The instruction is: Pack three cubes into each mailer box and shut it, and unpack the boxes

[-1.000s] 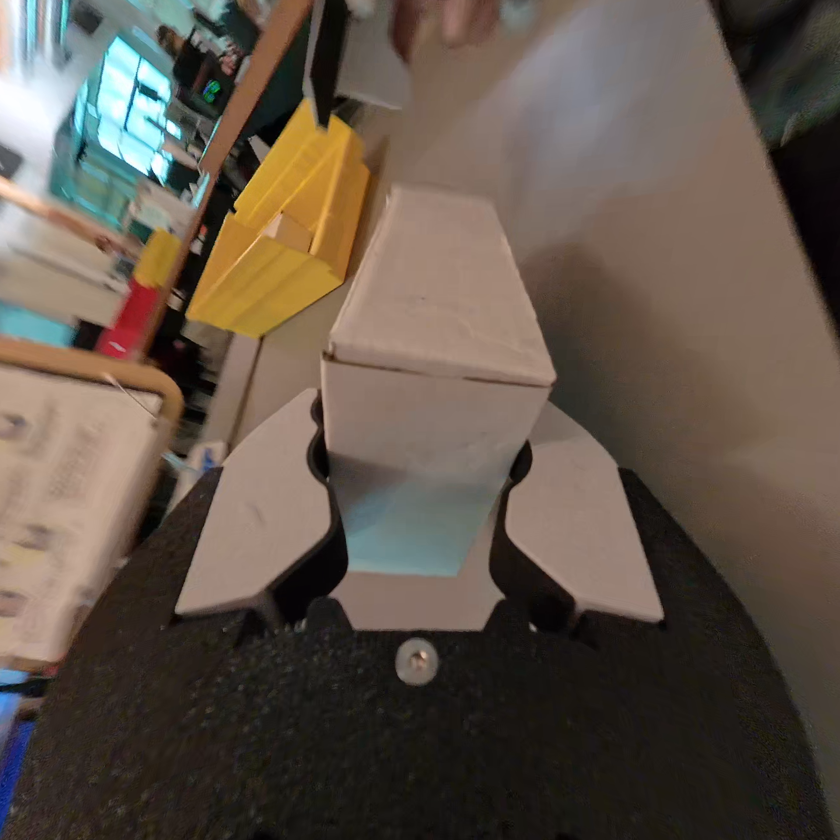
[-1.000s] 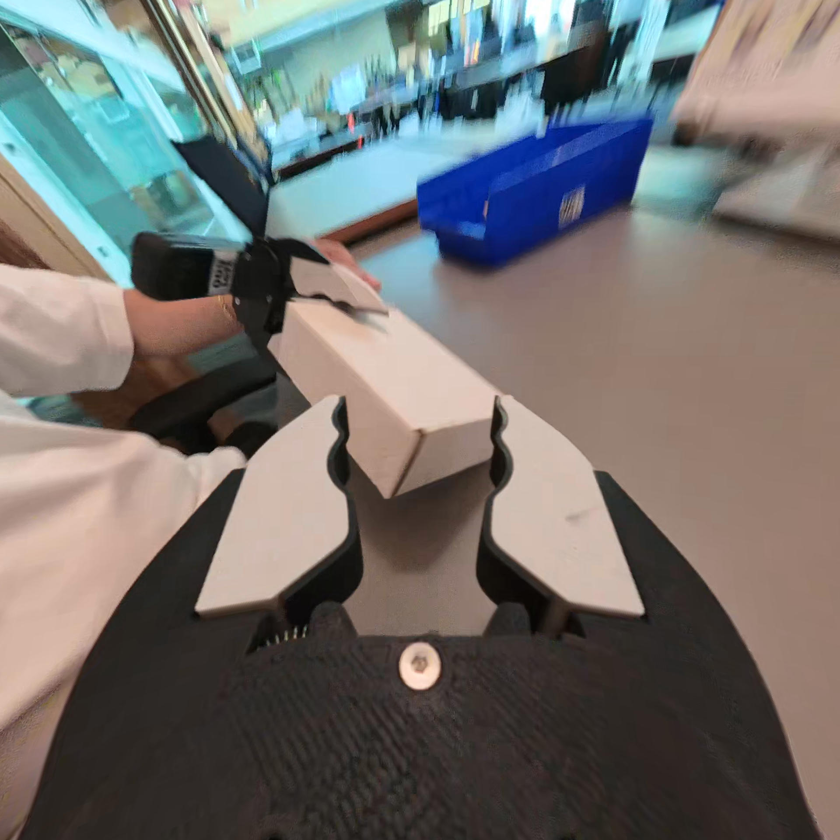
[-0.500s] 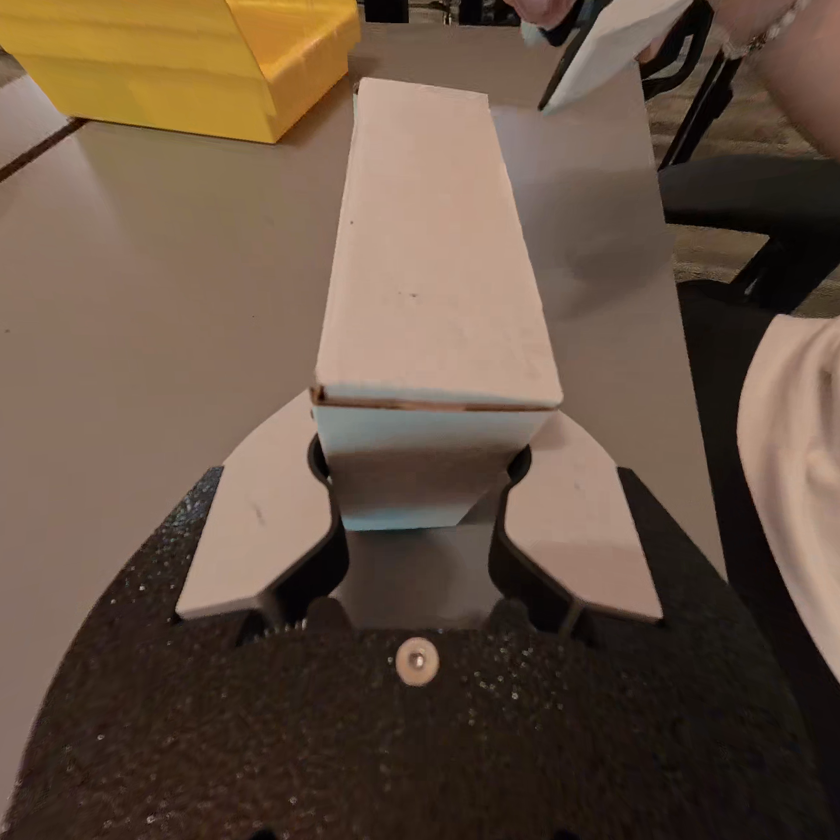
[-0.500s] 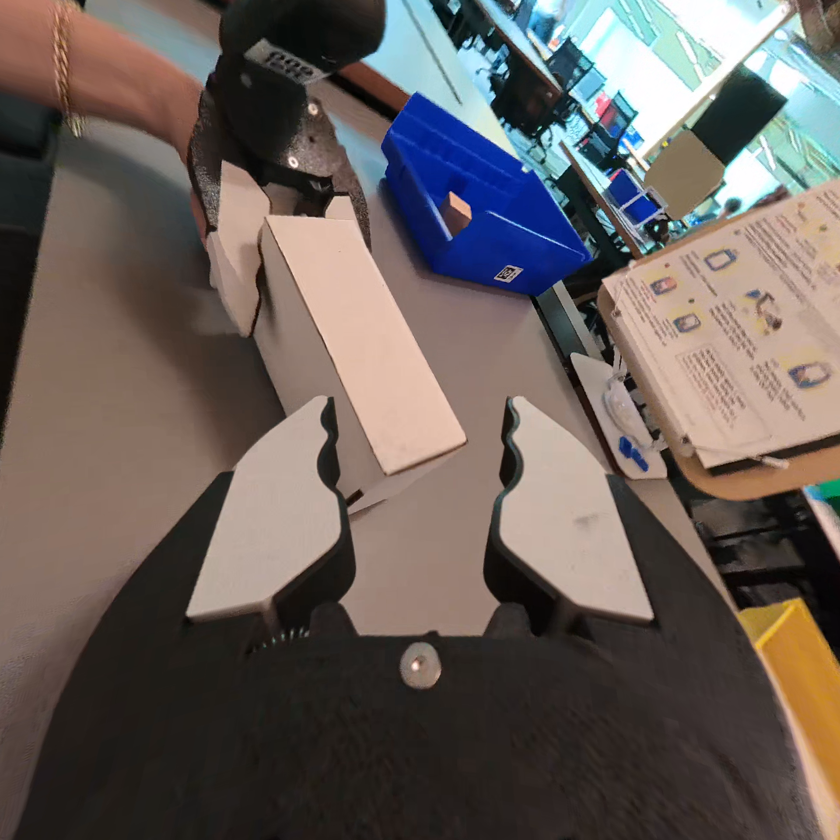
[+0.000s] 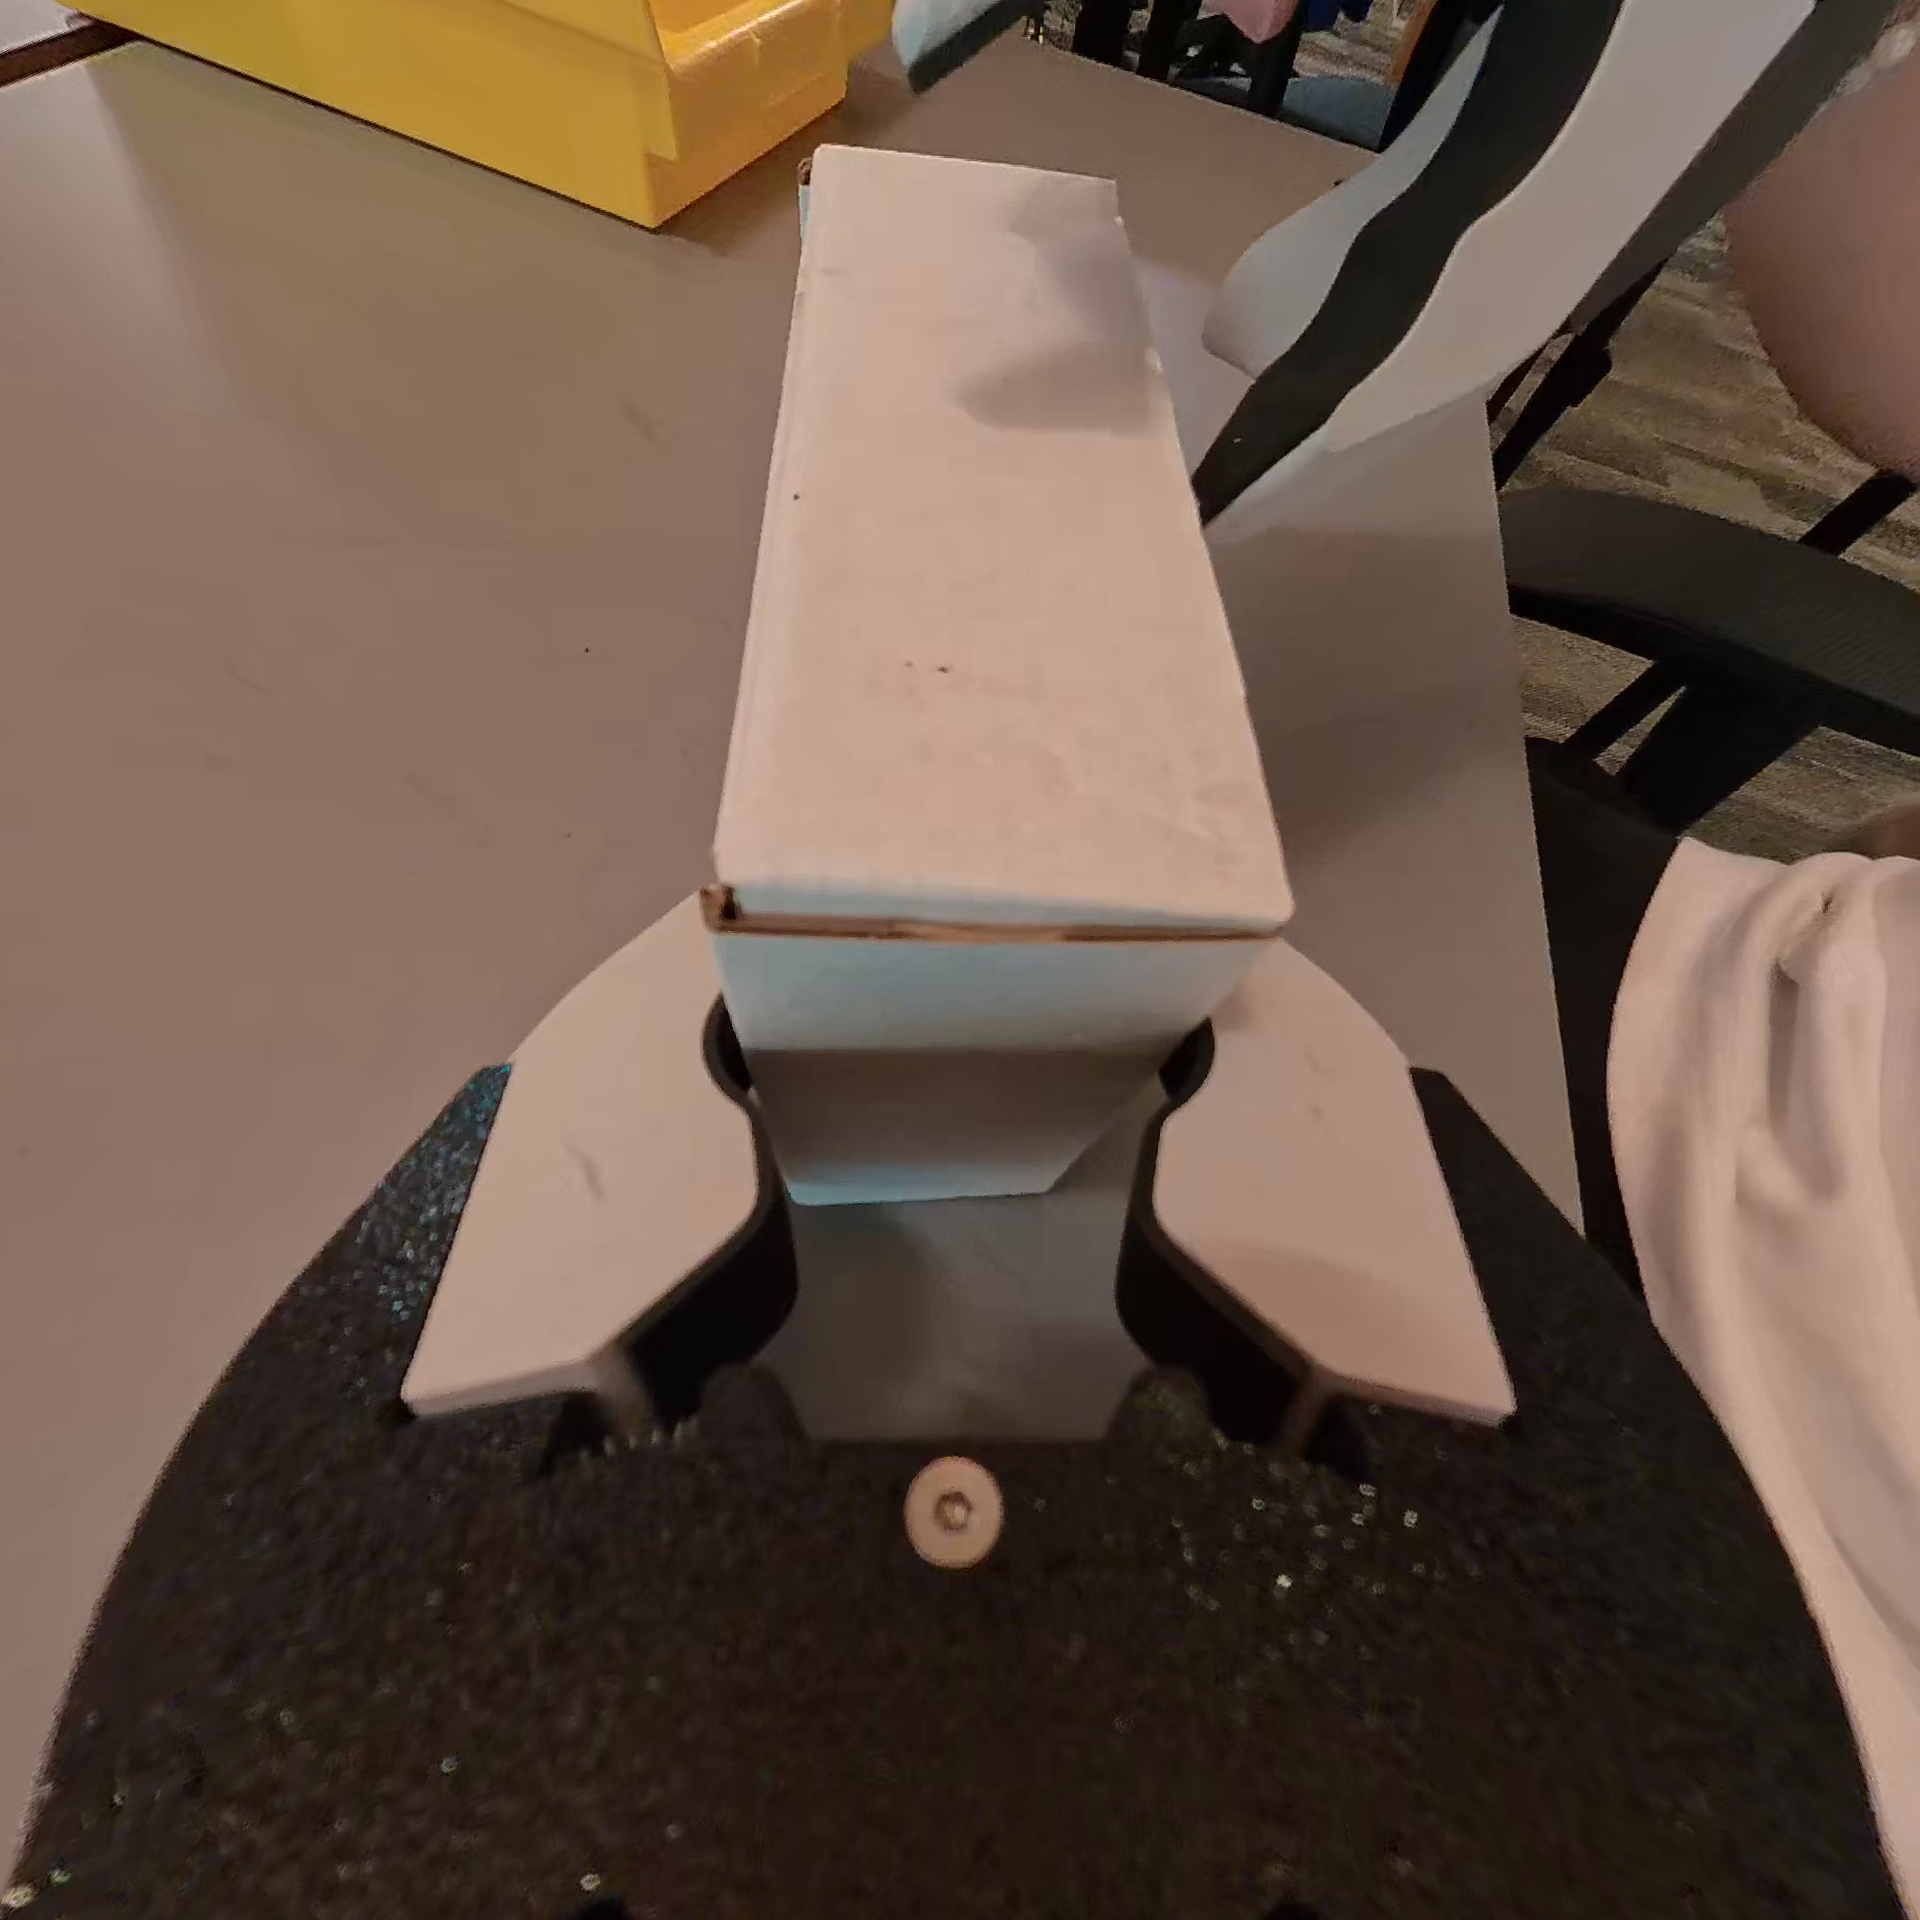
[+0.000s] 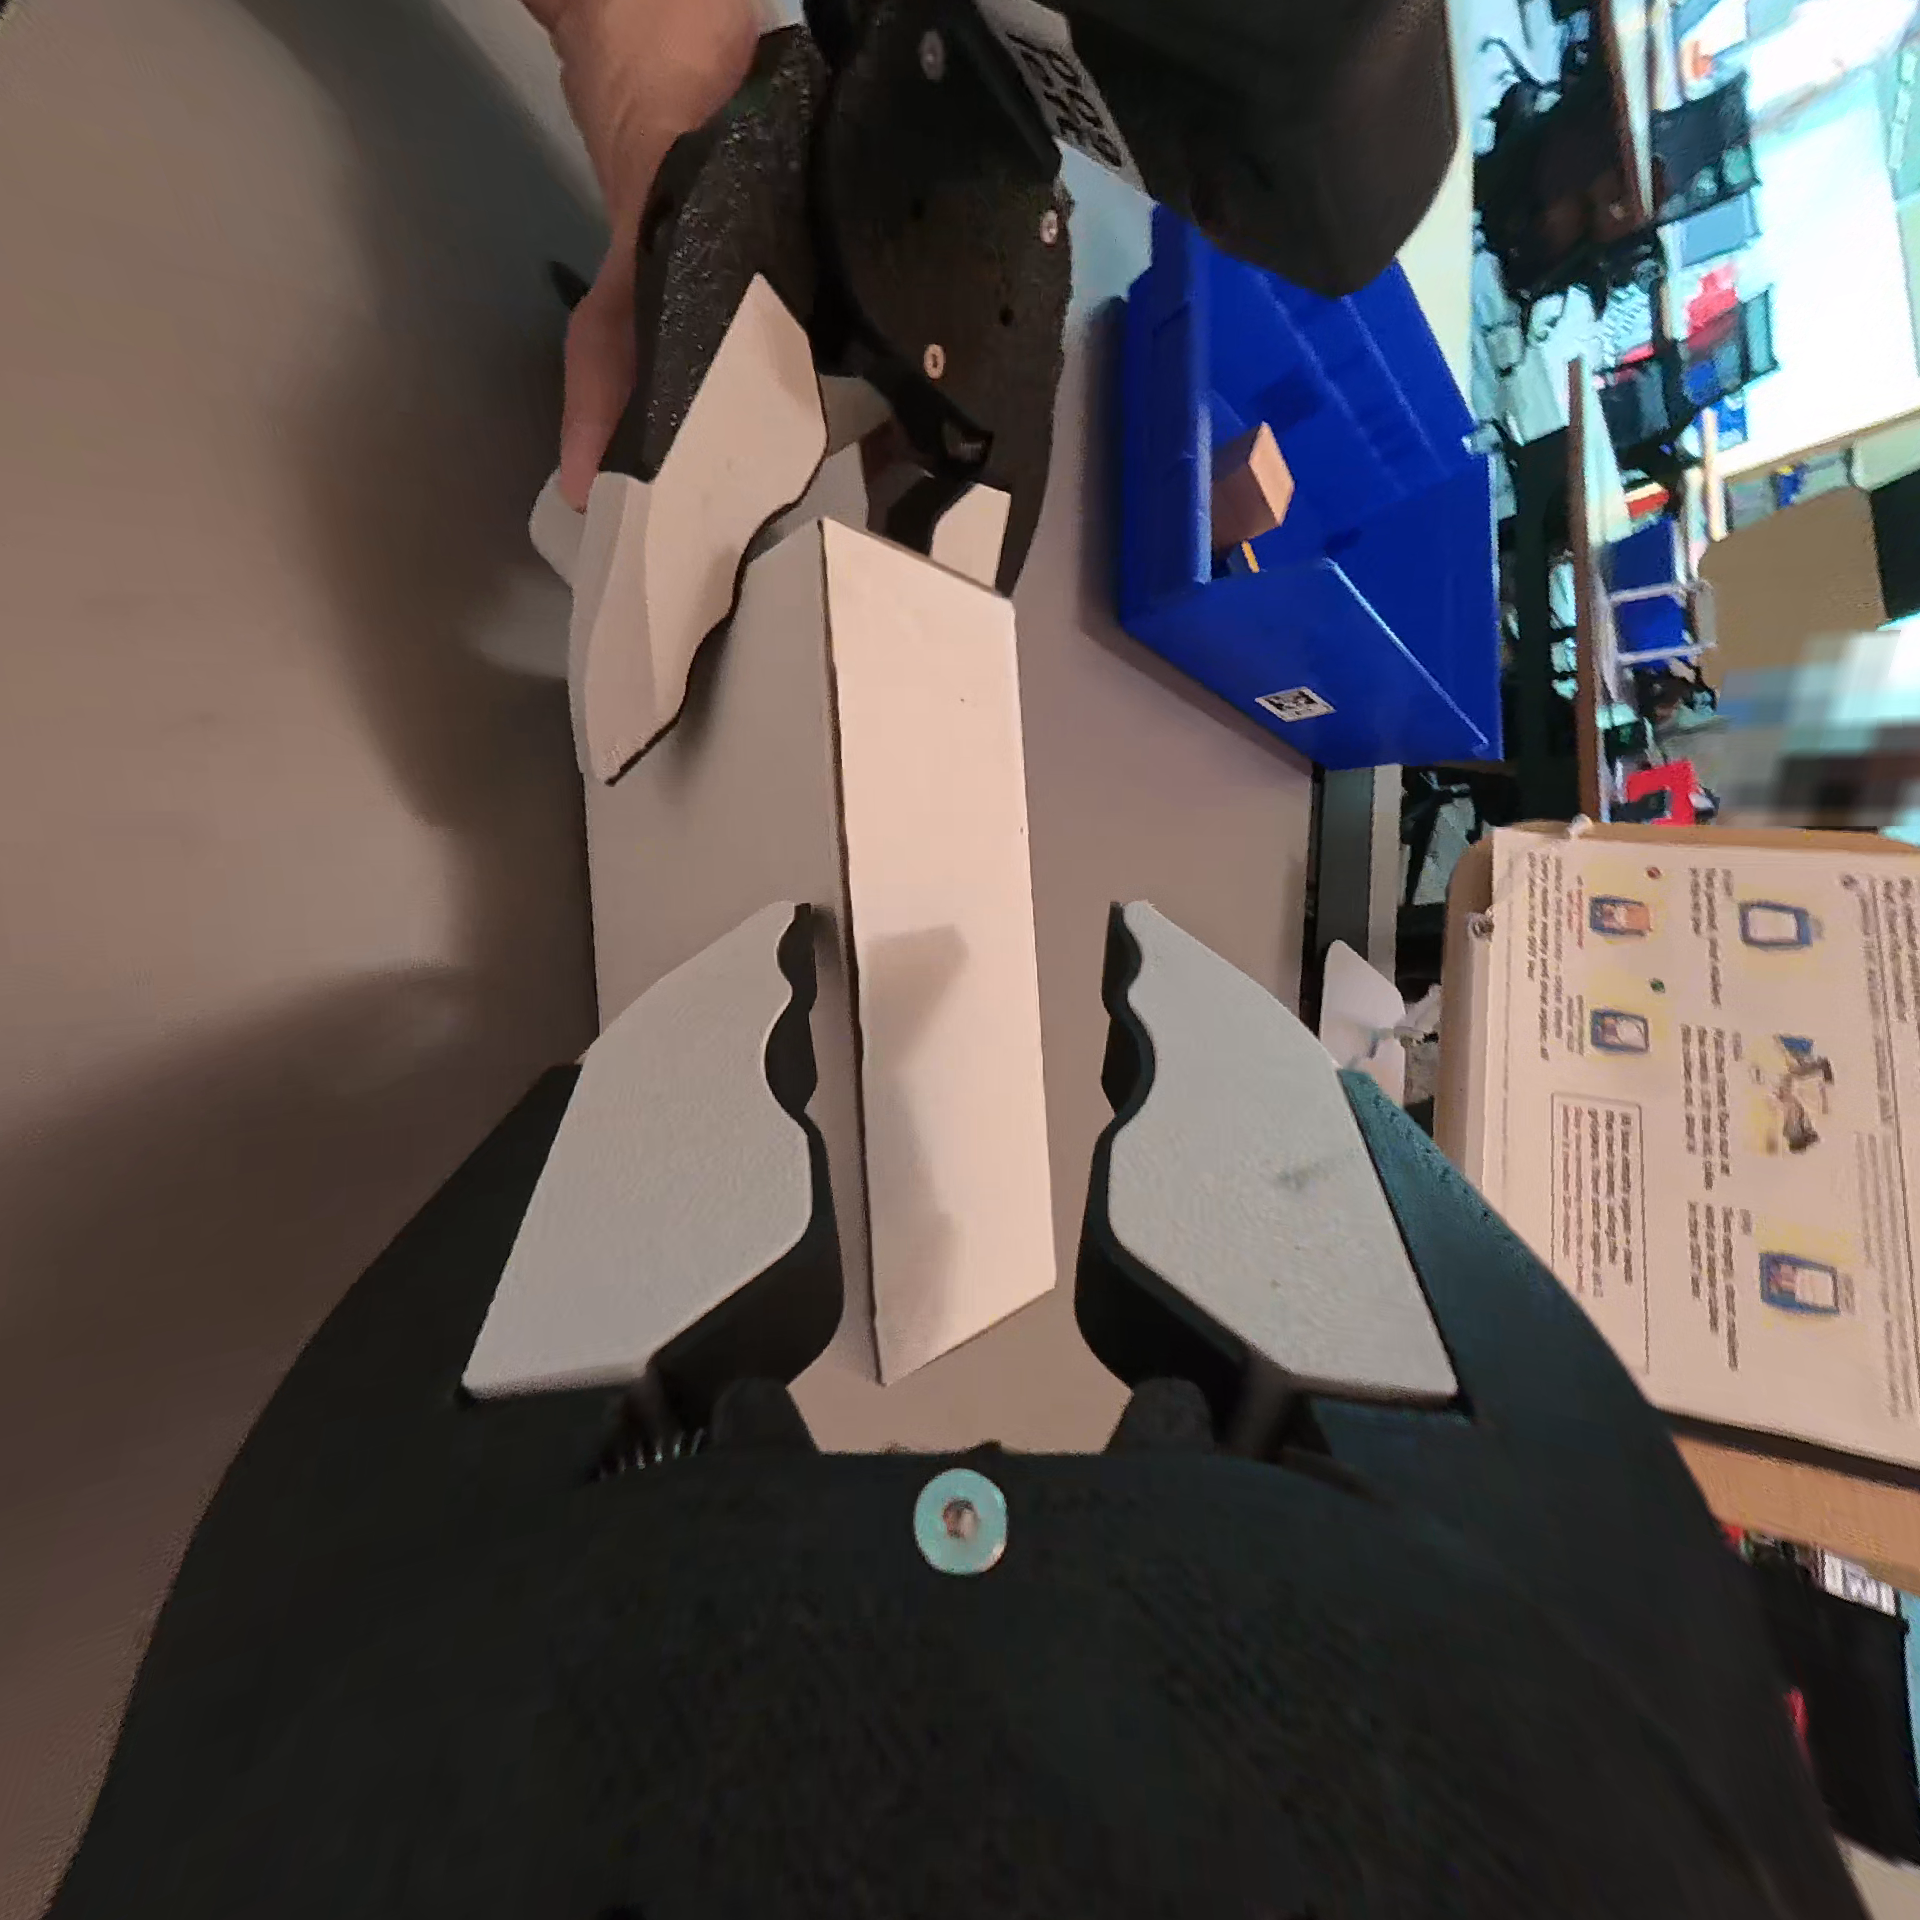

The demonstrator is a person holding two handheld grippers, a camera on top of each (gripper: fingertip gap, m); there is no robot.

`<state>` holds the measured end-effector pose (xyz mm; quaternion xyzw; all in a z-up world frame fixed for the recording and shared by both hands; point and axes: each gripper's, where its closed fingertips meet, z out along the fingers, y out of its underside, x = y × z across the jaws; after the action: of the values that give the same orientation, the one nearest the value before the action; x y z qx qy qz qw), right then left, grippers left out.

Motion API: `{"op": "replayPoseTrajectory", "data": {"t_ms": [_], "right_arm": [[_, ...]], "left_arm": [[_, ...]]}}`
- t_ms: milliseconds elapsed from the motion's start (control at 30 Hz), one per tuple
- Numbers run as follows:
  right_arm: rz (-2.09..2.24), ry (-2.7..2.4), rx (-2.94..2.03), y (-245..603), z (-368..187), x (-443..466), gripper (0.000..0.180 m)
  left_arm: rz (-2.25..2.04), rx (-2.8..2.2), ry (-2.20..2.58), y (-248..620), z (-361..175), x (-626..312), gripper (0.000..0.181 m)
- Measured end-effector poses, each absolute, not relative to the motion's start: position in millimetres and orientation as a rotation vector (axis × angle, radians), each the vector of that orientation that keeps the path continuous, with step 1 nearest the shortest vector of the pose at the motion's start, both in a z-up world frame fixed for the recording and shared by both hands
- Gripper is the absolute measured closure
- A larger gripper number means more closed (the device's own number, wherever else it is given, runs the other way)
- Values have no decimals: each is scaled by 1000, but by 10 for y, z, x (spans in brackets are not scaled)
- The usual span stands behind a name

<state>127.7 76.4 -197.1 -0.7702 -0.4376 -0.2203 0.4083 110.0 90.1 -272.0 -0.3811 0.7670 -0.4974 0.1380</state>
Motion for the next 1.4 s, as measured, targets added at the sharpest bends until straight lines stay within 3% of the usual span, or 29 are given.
{"op": "replayPoseTrajectory", "data": {"t_ms": [633, 933, 1133, 1400], "right_arm": [[-772, -1319, -1875, 800, -1862, 1275, 132], [-963, -1095, -1808, 912, -1730, 1377, 132], [-1001, -1353, -1794, 797, -1870, 1352, 139], [-1004, -1449, -1900, 684, -1969, 1466, 127]], "left_arm": [[-1458, -1126, 2209, 915, -2716, 1125, 105], [-1382, -1172, 2182, 981, -2735, 1159, 108], [-1346, -1112, 2187, 922, -2755, 1202, 108], [-1323, -1088, 2191, 909, -2762, 1210, 107]]}}
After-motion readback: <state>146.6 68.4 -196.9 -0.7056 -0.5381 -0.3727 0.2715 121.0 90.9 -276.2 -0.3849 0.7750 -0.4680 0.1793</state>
